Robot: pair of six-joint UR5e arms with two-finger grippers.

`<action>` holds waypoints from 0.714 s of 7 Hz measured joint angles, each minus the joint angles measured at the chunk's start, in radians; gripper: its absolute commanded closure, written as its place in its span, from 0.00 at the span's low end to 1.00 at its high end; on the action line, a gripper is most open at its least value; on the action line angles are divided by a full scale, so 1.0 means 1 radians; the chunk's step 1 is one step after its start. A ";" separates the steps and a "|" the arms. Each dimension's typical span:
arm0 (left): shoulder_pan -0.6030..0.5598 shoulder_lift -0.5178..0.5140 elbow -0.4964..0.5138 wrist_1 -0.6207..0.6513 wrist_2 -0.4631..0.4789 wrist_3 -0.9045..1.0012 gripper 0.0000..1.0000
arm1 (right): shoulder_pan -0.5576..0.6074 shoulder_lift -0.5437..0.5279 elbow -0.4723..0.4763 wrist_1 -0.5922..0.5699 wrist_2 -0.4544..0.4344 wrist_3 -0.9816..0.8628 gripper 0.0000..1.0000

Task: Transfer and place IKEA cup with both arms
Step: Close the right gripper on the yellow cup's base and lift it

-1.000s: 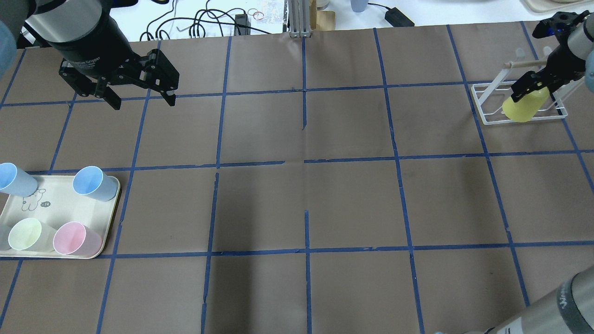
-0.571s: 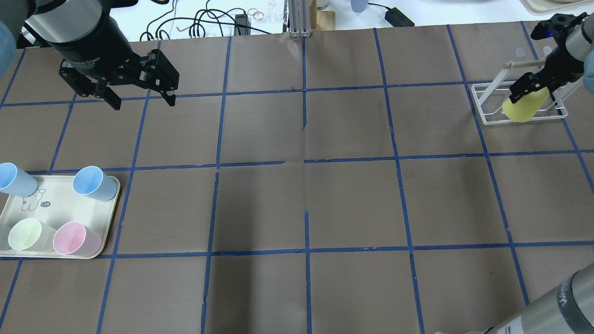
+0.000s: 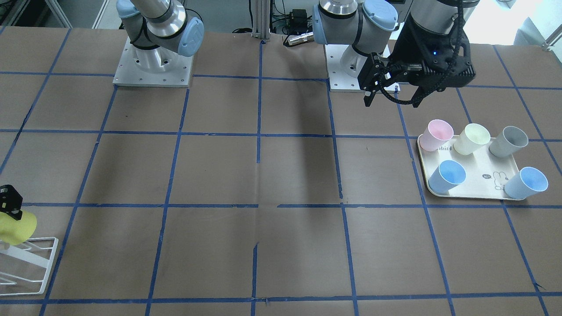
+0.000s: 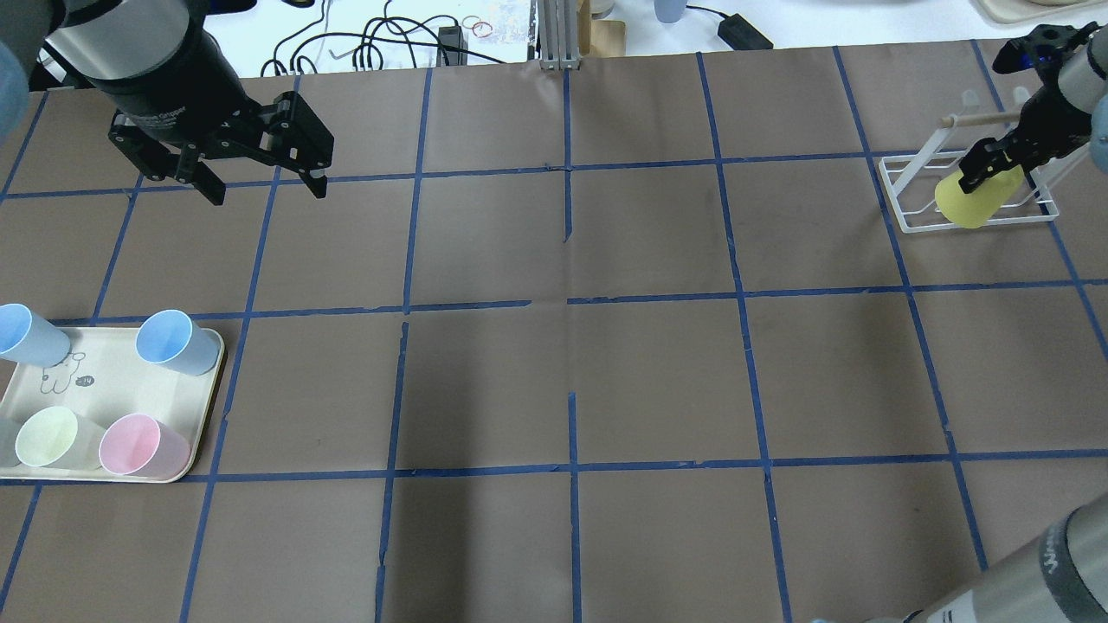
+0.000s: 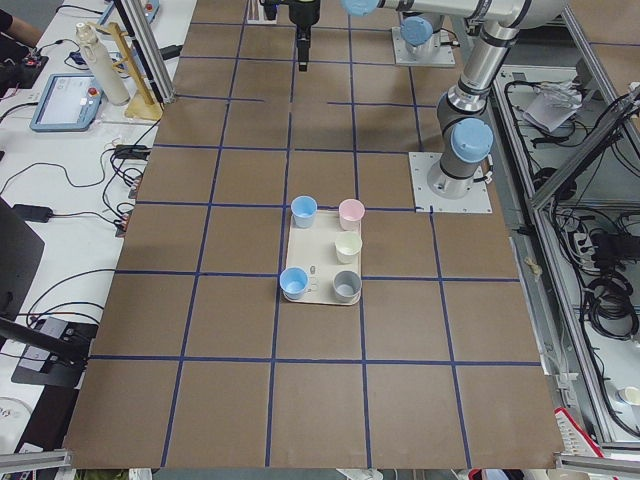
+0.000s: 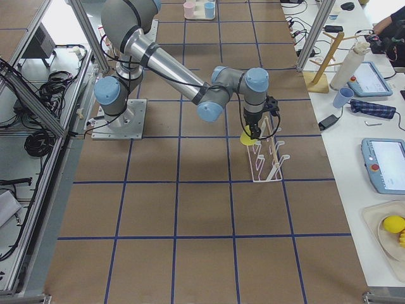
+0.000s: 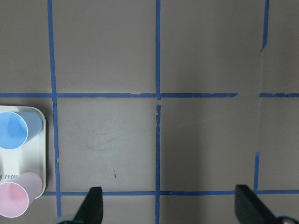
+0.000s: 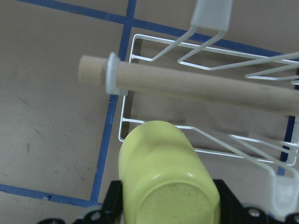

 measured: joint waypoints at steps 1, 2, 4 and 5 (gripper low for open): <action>0.000 0.000 0.001 0.000 0.000 0.000 0.00 | 0.000 -0.005 -0.003 0.000 -0.001 0.000 0.93; 0.000 -0.001 0.002 0.000 0.000 0.000 0.00 | 0.000 -0.016 -0.005 0.001 -0.003 0.000 0.93; 0.000 -0.001 0.004 0.000 0.000 0.000 0.00 | 0.000 -0.062 -0.006 0.007 -0.029 -0.001 0.93; 0.000 -0.001 0.004 0.000 -0.001 -0.001 0.00 | 0.000 -0.092 -0.006 0.015 -0.047 -0.001 0.93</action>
